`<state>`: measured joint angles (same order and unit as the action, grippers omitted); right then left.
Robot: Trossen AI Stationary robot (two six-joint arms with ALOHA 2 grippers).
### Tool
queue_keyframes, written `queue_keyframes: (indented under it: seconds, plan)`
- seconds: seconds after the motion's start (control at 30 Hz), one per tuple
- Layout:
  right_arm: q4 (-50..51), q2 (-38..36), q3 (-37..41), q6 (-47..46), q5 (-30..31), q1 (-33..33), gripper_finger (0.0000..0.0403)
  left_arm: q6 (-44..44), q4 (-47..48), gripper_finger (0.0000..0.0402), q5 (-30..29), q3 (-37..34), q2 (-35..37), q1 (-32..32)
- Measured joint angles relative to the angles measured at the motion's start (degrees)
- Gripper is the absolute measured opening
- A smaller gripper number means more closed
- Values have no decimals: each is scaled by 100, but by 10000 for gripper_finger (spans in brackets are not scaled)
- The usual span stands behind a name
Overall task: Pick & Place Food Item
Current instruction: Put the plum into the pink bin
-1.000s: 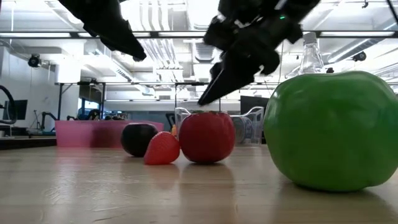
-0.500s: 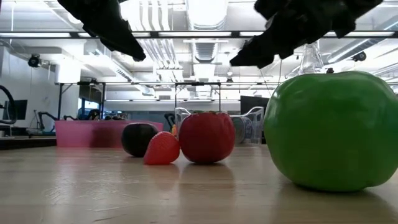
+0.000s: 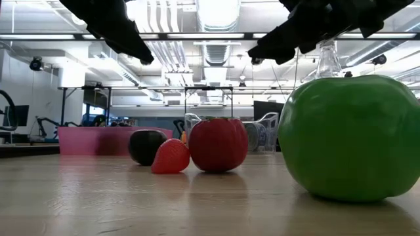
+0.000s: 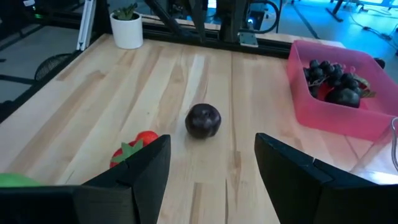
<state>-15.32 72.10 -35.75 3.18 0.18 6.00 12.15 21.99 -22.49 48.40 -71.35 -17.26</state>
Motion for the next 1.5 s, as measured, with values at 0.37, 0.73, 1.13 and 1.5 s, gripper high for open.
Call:
queue_keyframes:
  seconds: [0.37,0.73,1.13,1.5]
  plan:
    - [3,39,-2,-4,-4,0,228,-130,-11,172,-21,0,-136,-7]
    - [3,39,-2,22,-8,0,228,-560,-149,175,-23,0,-278,-133]
    - [5,39,-2,24,-13,0,228,-602,-328,173,110,55,-1005,-88]
    - [3,39,-2,24,-13,0,228,-312,-404,180,471,57,-1110,37]
